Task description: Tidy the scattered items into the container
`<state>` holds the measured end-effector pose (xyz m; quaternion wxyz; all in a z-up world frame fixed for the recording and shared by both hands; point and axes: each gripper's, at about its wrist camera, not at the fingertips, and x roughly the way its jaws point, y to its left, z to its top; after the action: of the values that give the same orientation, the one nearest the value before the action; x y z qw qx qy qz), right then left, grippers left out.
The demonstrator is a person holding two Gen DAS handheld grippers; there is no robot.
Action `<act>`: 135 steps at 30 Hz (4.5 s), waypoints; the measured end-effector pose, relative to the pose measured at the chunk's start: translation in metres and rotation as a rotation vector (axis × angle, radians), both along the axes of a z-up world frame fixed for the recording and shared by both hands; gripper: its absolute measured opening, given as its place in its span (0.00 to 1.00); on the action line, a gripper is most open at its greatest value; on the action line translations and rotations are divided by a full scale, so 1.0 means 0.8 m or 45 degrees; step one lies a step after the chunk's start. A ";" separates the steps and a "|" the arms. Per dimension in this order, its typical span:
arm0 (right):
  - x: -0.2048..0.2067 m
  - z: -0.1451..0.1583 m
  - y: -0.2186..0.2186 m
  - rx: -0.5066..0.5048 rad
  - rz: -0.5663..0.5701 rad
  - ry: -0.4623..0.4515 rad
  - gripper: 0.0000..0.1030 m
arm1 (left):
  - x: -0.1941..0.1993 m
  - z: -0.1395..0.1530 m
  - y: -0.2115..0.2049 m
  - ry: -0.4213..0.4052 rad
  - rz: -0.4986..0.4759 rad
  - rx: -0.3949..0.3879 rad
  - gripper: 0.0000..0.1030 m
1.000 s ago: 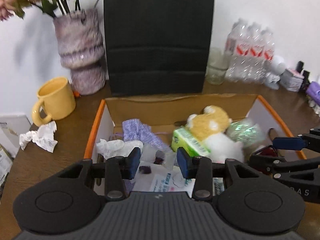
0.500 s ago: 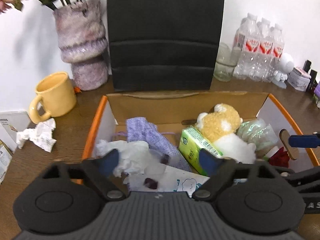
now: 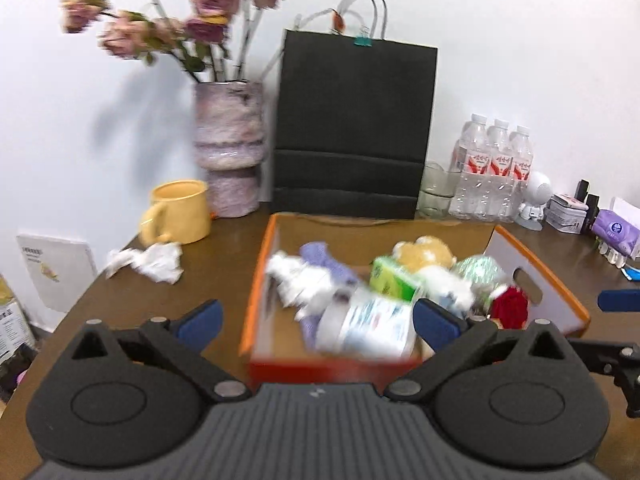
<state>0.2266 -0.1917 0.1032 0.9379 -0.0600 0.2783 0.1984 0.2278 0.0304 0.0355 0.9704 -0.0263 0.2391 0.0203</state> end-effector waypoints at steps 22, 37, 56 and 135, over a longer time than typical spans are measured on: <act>0.024 -0.101 0.047 -0.038 -0.015 0.187 0.36 | -0.074 -0.067 0.016 0.118 0.016 -0.044 1.00; 0.002 -0.094 0.000 -0.009 -0.026 0.136 0.06 | -0.027 -0.068 -0.077 0.147 -0.141 0.013 0.97; 0.009 -0.095 -0.031 0.022 0.046 0.158 0.47 | 0.027 -0.098 -0.130 0.263 -0.136 0.063 0.27; 0.006 0.081 -0.012 -0.012 -0.134 0.088 1.00 | -0.013 0.064 -0.048 0.074 -0.107 0.050 1.00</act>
<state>0.2313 -0.2016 0.1679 0.9365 -0.0430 0.3144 0.1494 0.2176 -0.0084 0.0870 0.9634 0.0033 0.2676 -0.0150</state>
